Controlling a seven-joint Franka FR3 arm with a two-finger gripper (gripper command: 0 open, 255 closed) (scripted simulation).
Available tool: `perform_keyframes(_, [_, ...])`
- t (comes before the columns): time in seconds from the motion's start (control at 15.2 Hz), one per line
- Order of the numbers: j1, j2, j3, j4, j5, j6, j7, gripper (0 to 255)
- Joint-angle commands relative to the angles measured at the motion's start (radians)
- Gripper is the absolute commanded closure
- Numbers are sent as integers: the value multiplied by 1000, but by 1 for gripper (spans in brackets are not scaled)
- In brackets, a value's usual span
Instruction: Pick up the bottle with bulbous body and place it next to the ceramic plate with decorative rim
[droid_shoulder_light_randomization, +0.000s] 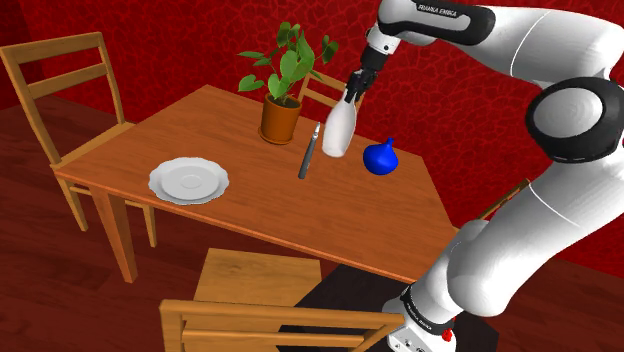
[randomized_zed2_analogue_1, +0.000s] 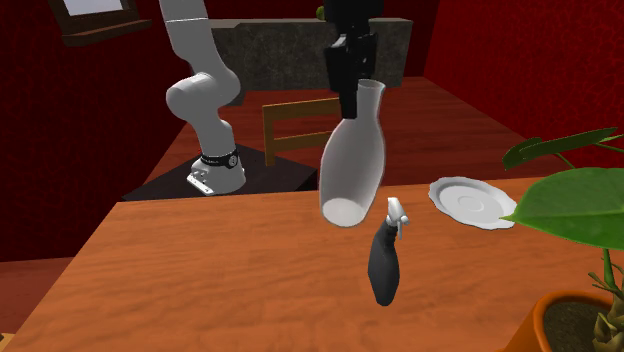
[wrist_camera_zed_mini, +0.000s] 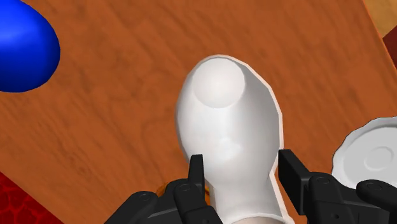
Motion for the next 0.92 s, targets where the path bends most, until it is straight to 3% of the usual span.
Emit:
perform_keyframes(0.0, [22, -9, 27, 15, -8, -22, 53, 255])
perform_keyframes(0.86, [150, -2, 187, 206, -28, -203, 341, 255])
